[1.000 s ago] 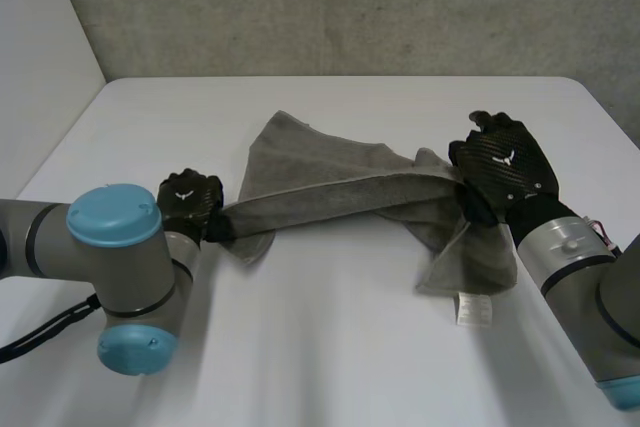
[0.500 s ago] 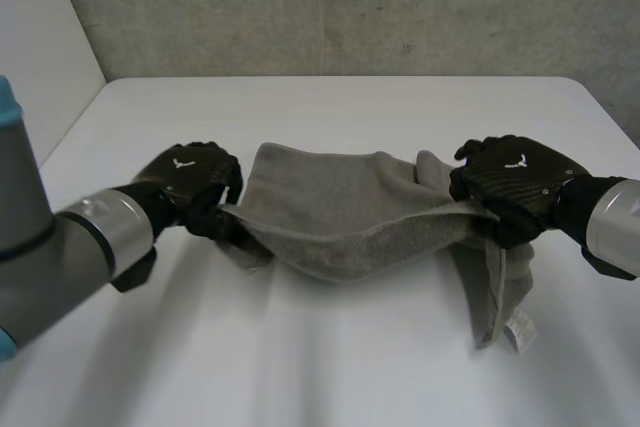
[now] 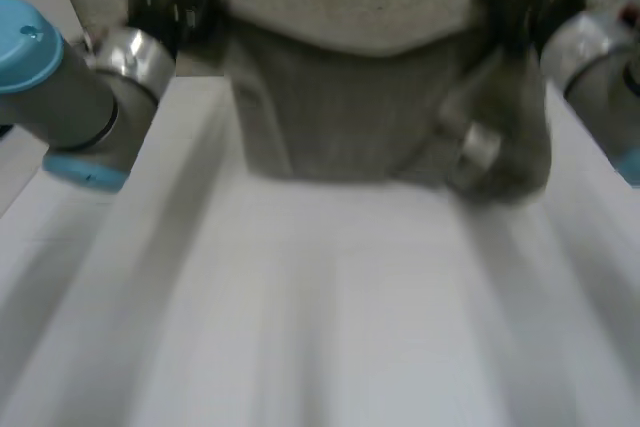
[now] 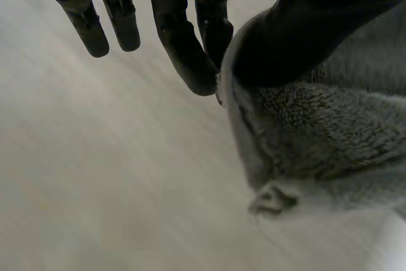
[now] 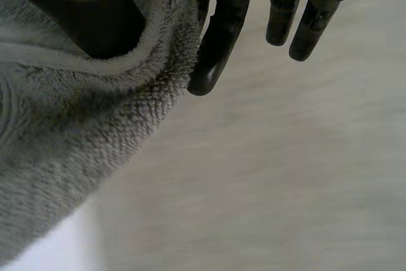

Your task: Fold the towel.

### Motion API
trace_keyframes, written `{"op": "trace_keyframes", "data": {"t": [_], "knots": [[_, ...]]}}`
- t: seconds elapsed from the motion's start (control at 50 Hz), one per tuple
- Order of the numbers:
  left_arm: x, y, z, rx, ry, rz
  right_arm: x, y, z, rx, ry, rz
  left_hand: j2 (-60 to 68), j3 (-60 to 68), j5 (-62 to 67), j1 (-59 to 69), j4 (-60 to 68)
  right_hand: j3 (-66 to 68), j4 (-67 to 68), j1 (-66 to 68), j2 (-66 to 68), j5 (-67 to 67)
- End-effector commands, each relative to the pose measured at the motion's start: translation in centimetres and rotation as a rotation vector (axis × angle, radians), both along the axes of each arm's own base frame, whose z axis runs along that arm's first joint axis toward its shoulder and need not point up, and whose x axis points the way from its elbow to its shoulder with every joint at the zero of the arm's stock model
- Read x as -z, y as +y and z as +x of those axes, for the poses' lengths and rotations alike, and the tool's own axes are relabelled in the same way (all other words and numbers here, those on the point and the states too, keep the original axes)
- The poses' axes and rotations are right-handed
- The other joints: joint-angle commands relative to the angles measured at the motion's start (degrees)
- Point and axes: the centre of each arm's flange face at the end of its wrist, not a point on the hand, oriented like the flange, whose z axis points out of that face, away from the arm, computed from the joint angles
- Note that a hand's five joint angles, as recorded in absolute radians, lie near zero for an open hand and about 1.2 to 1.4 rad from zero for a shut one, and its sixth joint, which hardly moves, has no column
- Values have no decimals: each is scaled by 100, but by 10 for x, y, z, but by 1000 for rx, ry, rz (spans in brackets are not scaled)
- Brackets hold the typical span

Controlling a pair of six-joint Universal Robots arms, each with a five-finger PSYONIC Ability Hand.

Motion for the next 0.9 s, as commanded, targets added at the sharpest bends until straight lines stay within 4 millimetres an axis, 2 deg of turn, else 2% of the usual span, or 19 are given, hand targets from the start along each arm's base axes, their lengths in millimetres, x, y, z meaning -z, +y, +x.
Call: {"op": "trace_keyframes", "data": {"t": [0.02, 0.08, 0.12, 0.16, 0.22, 0.24, 0.28, 0.3, 0.32, 0.34, 0.36, 0.38, 0.4, 0.42, 0.46, 0.5, 0.56, 0.74, 0.9], "knots": [[-101, 48, 5, 122, 262, -260, -92, 41, -1, -73, -257, -246, 282, -284, 323, 320, -318, 29, -302, 596, 393, 448], [-100, 50, 7, 133, 270, -246, -81, 42, 1, -113, -255, -172, 282, -284, 323, 320, -318, 29, -302, 596, 393, 448], [-93, 51, 9, 135, 266, -223, -48, 49, 4, -183, -227, 8, 282, -284, 323, 320, -318, 29, -302, 569, 365, 421], [-83, 50, 11, 128, 249, -193, -35, 53, 5, -198, -204, 67, 282, -284, 323, 320, -318, 29, -302, 569, 365, 421], [-29, 34, 23, 104, 157, -49, -10, 61, 5, -217, -161, 171, 282, -284, 323, 320, -318, 29, -302, 552, 348, 404], [-28, 34, 23, 104, 157, -48, -10, 61, 5, -217, -161, 172, 282, -284, 323, 320, -318, 29, -302, 552, 348, 404], [15, 21, 42, 69, 92, 80, 28, 66, 0, -214, -109, 294, 282, -284, 323, 320, -318, 29, -302, 552, 348, 404], [15, 21, 42, 69, 92, 81, 28, 66, 0, -214, -108, 295, 282, -284, 323, 320, -318, 29, -302, 552, 348, 404], [39, 19, 47, 61, 61, 151, 44, 68, -4, -210, -84, 338, 282, -284, 323, 320, -318, 29, -302, 552, 348, 404], [39, 19, 47, 61, 61, 151, 60, 71, -7, -208, -52, 379, 282, -284, 323, 320, -318, 29, -302, 552, 348, 404], [70, 20, 50, 54, 20, 239, 61, 71, -8, -207, -52, 379, 282, -284, 323, 320, -318, 29, -302, 552, 348, 404], [70, 20, 50, 54, 19, 240, 79, 74, -12, -205, -16, 424, 282, -284, 323, 320, -318, 29, -302, 552, 348, 404], [99, 24, 53, 38, -28, 316, 102, 81, -17, -201, 27, 479, 282, -284, 323, 320, -318, 29, -302, 552, 348, 404], [99, 24, 53, 38, -29, 317, 102, 81, -17, -201, 27, 479, 282, -284, 323, 320, -318, 29, -302, 552, 348, 404], [138, 38, 56, 20, -110, 415, 119, 86, -21, -197, 57, 520, 282, -284, 323, 320, -318, 29, -302, 552, 348, 404], [154, 44, 57, 13, -150, 451, 155, 101, -27, -189, 126, 604, 282, -284, 323, 320, -318, 29, -302, 552, 348, 404], [180, 56, 56, 14, -211, 509, 180, 110, -30, -183, 162, 667, 282, -284, 323, 320, -318, 29, -302, 585, 382, 437], [195, 75, 45, 49, -256, 587, 185, 115, -33, -172, 144, 708, 282, -284, 323, 320, -318, 29, -302, 596, 393, 448], [205, 99, 33, 86, -283, 612, 156, 119, -34, -199, -40, 737, 282, -284, 323, 320, -318, 29, -302, 596, 393, 448]]}}
